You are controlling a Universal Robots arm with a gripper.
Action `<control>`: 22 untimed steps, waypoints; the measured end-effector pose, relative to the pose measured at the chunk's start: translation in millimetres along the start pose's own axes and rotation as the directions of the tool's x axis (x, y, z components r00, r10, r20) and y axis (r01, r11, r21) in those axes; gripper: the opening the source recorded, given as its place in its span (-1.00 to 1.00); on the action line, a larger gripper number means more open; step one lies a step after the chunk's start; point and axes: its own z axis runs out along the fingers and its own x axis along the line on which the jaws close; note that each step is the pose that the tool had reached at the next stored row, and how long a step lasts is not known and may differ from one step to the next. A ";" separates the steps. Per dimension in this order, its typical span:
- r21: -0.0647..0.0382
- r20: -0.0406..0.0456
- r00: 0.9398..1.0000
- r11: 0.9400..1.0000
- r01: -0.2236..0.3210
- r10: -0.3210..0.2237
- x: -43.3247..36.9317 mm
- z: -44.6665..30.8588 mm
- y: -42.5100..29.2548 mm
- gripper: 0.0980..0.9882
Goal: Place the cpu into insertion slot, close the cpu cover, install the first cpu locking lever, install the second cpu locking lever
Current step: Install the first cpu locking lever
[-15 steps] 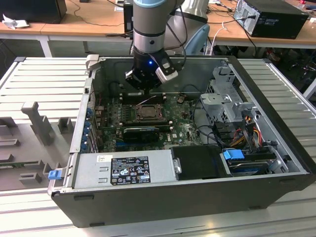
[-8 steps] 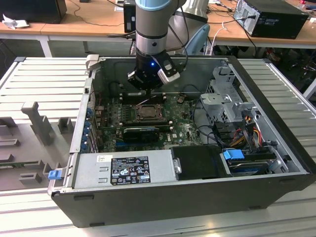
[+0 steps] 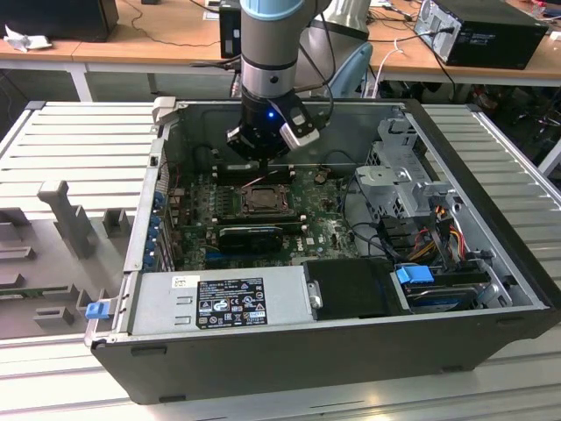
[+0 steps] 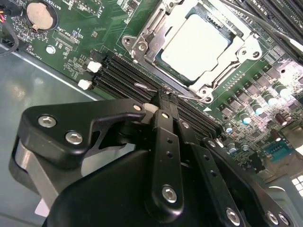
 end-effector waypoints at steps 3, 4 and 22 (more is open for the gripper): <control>0.000 0.000 1.000 1.000 0.000 0.000 -0.5 0.4 0.6 -0.98; -0.001 0.000 1.000 1.000 0.000 0.000 -0.6 0.6 0.7 -0.98; 0.001 0.007 1.000 1.000 0.001 -0.001 -15.5 18.2 -1.9 -0.98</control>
